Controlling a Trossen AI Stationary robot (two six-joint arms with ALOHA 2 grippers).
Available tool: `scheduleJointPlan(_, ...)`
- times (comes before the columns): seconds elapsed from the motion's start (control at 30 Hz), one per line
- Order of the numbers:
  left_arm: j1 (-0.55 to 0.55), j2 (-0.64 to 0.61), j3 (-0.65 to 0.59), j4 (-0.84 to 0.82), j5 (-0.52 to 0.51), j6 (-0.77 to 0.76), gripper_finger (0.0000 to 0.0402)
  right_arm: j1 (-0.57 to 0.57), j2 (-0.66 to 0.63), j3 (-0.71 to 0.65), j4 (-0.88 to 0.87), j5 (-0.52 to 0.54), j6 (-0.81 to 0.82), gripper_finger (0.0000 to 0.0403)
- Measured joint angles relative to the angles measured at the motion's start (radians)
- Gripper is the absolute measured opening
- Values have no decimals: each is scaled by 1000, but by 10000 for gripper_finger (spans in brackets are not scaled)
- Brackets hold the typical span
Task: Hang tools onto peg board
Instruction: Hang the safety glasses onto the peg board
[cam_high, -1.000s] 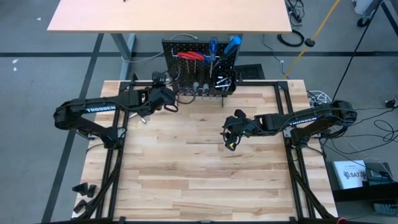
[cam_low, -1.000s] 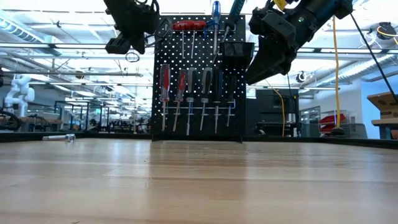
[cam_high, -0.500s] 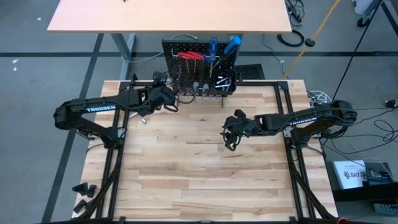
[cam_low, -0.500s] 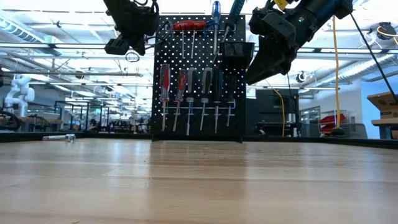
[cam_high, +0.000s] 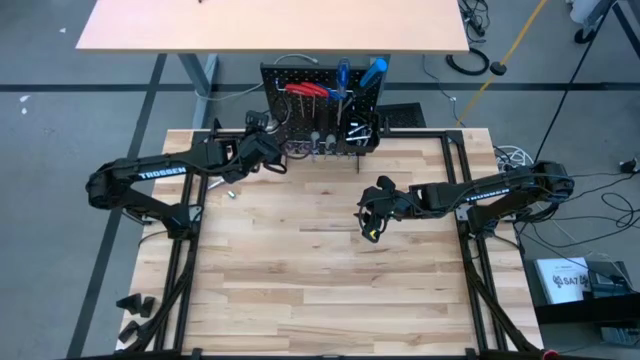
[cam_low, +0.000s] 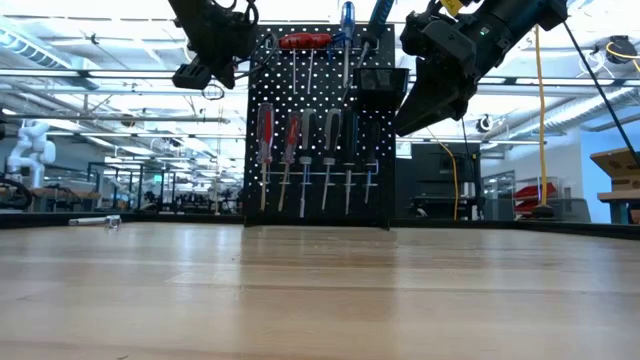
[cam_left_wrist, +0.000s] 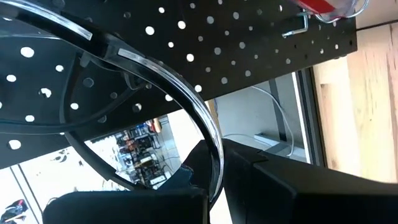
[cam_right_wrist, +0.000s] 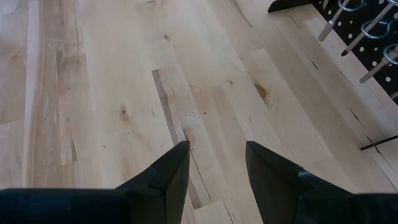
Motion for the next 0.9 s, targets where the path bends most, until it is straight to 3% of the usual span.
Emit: scheduleJointPlan(0.9, 73, 1, 0, 1, 134, 18, 17, 0, 0, 0, 4, 0, -3, 148)
